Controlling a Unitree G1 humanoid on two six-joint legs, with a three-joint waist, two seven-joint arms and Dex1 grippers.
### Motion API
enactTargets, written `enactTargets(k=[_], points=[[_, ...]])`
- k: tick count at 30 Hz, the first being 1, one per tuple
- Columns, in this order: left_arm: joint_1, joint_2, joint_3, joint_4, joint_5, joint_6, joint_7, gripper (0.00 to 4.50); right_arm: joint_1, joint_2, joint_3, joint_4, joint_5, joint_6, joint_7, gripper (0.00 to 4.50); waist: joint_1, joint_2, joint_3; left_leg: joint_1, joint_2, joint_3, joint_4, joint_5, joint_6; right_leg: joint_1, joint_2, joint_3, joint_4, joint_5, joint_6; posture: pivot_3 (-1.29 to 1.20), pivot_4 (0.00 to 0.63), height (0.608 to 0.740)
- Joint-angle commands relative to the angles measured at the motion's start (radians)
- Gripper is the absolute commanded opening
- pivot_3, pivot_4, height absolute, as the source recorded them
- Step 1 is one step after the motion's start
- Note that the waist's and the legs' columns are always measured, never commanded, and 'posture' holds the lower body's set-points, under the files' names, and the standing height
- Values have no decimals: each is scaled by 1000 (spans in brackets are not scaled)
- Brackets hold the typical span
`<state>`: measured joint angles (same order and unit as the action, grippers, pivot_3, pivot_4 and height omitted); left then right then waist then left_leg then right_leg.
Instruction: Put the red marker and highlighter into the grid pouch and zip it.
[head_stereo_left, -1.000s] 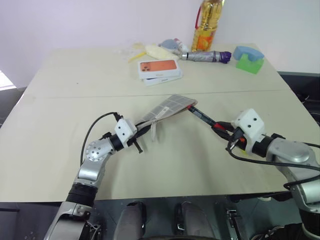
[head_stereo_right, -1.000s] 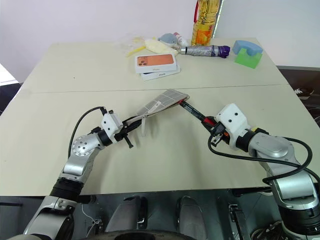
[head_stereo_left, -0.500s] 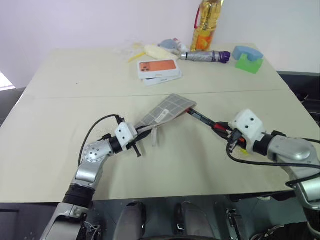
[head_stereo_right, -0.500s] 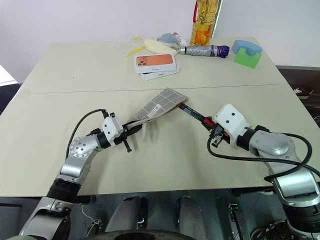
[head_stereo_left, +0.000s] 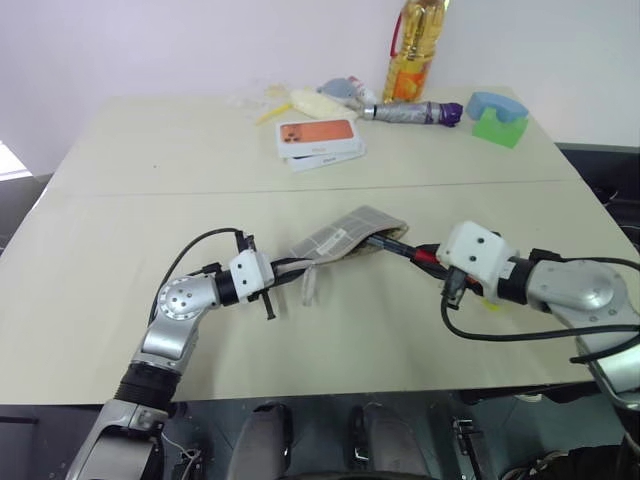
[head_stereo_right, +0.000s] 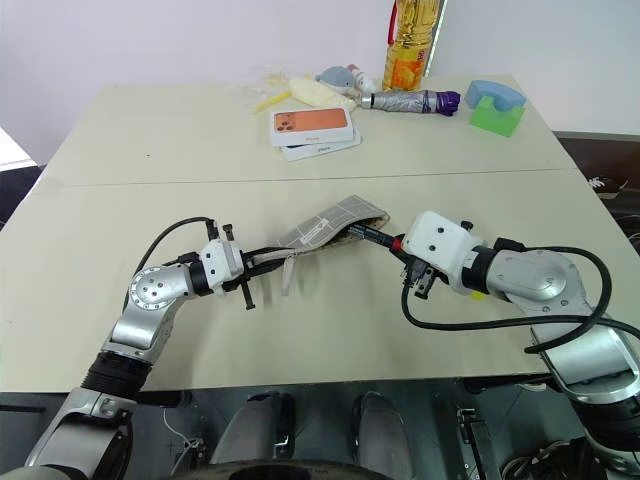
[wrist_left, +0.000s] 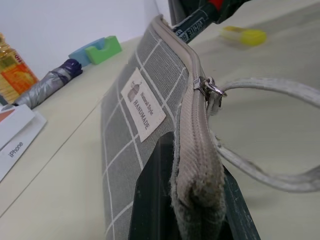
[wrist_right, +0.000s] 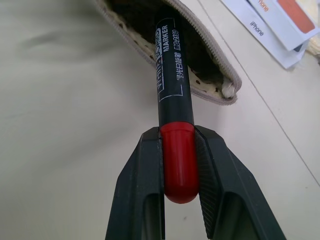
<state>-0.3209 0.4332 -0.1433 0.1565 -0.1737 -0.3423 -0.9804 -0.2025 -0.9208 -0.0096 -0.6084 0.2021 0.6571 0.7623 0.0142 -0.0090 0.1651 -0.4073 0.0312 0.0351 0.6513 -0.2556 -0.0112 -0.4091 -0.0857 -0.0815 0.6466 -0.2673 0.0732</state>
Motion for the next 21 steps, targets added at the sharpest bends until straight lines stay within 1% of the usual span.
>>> enactTargets(k=[1,2,7,11,17,19,20,21], points=[[-12,7,6,-19,-16,-25,-11,0,-21,-12,-10,-50,-1,0,4,315,0,0,0,0,0,0,0,0,0,0,0,0,0,0,0,0,150,740],[-14,6,5,-17,-16,-26,-12,0,-24,-13,-7,-49,-2,-1,6,315,0,0,0,0,0,0,0,0,0,0,0,0,0,0,0,0,150,740],[-38,20,-26,-31,-11,-47,-76,0,-99,-87,159,-71,-133,-88,69,315,-1,0,0,0,0,0,0,0,0,0,0,0,0,0,0,0,150,740],[-57,27,-33,-30,-26,-40,-106,0,-140,-112,239,-69,-202,-134,117,315,-1,0,0,0,0,0,0,0,0,0,0,0,0,0,0,0,150,740],[-70,30,-38,-39,-31,-29,-134,0,-168,-56,292,-78,-248,-137,129,315,-1,0,0,0,0,0,0,0,0,0,0,0,0,0,0,0,150,740],[-69,29,-37,-36,-28,-28,-135,0,-164,-44,286,-83,-248,-124,129,1341,-1,0,0,0,0,0,1,0,0,0,0,0,0,0,0,0,150,740],[-68,29,-36,-32,-25,-27,-132,0,-162,-39,276,-86,-245,-117,127,1674,-1,0,0,0,0,0,1,0,0,0,0,0,0,0,0,0,150,740],[-66,30,-35,-30,-22,-27,-130,0,-158,-33,262,-90,-241,-110,124,2164,-1,0,0,0,0,0,1,0,0,0,0,0,0,0,0,0,150,740]])
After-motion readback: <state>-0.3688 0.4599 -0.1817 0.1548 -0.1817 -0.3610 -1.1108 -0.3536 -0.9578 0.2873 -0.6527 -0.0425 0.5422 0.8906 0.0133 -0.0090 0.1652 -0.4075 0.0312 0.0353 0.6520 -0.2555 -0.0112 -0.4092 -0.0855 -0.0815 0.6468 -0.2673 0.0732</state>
